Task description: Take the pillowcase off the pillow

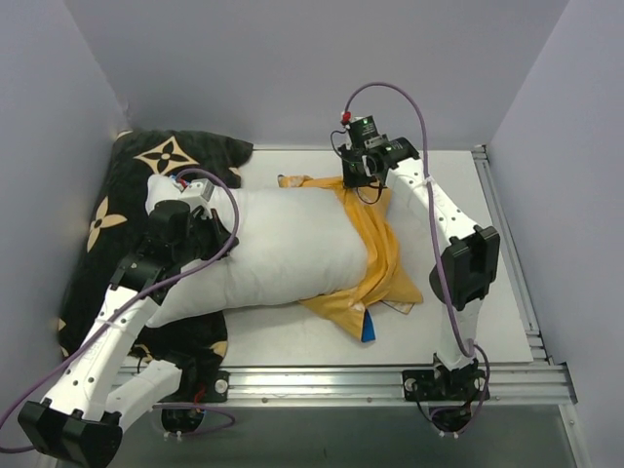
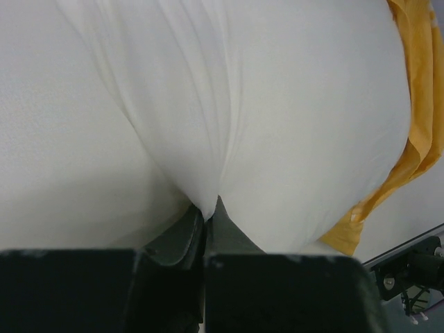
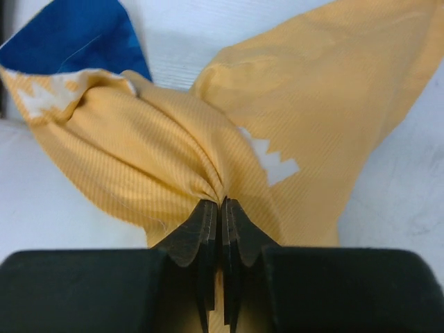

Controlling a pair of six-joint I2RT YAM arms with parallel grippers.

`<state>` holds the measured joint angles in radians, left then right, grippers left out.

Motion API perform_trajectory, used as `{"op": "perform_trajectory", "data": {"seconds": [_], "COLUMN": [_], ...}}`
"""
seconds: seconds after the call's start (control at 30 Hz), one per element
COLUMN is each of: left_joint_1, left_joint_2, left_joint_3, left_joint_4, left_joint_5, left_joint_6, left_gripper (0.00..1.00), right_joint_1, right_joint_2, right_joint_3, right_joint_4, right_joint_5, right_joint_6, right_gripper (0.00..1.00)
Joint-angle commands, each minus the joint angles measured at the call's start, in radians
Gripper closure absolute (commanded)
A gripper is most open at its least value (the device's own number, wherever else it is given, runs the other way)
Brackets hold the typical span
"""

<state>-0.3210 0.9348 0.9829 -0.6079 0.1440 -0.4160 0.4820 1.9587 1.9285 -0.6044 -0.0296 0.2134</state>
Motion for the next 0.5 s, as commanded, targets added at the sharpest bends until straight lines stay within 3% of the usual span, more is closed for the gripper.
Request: {"op": "perform_trajectory", "data": {"seconds": [0.0, 0.27, 0.47], "left_joint_1": [0.0, 0.002, 0.003], "left_joint_2": [-0.03, -0.073, -0.077], "left_joint_3": [0.017, 0.071, 0.252], "left_joint_4": [-0.108, -0.154, -0.197], "left_joint_5": [-0.014, -0.029, -0.055], "left_joint_6": [0.014, 0.011, 0.02], "left_gripper": [1.0, 1.0, 1.0], "right_joint_1": [-0.095, -0.325, -0.456], "right_joint_2": [0.028, 0.019, 0.011], "right_joint_3": [0.035, -0.026, -0.019], "right_joint_4": [-0.087, -0.103, -0.1], "right_joint_5": [0.152, 0.218, 0.155], "right_joint_6": [0.075, 0.193, 0.244], "right_gripper": [1.0, 1.0, 1.0]}}
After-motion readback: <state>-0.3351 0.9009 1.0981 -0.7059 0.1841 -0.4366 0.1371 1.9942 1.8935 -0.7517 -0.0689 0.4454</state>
